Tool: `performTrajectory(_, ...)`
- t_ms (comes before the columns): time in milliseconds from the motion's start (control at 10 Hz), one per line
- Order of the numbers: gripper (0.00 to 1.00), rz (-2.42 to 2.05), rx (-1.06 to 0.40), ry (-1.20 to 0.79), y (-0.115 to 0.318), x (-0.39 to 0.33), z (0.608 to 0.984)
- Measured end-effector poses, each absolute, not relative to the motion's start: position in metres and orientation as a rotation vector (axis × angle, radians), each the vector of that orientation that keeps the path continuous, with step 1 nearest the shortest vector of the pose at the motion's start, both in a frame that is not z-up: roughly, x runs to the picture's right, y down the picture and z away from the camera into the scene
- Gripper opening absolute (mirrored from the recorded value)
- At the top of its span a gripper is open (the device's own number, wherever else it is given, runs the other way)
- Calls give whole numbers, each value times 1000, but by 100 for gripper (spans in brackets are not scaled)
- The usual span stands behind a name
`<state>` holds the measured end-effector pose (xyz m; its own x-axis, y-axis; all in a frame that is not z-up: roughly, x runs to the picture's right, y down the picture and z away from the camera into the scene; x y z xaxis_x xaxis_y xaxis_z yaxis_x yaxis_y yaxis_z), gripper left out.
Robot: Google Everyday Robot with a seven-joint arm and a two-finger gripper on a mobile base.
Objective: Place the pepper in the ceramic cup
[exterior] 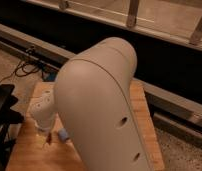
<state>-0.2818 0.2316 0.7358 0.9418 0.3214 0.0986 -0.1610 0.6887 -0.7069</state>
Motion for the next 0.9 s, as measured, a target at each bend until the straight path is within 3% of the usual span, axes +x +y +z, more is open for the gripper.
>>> performTrajectory(400, 80, 347, -728, -434, 215, -263, 758)
performTrajectory(900, 80, 301, -704, -495, 207, -280, 774)
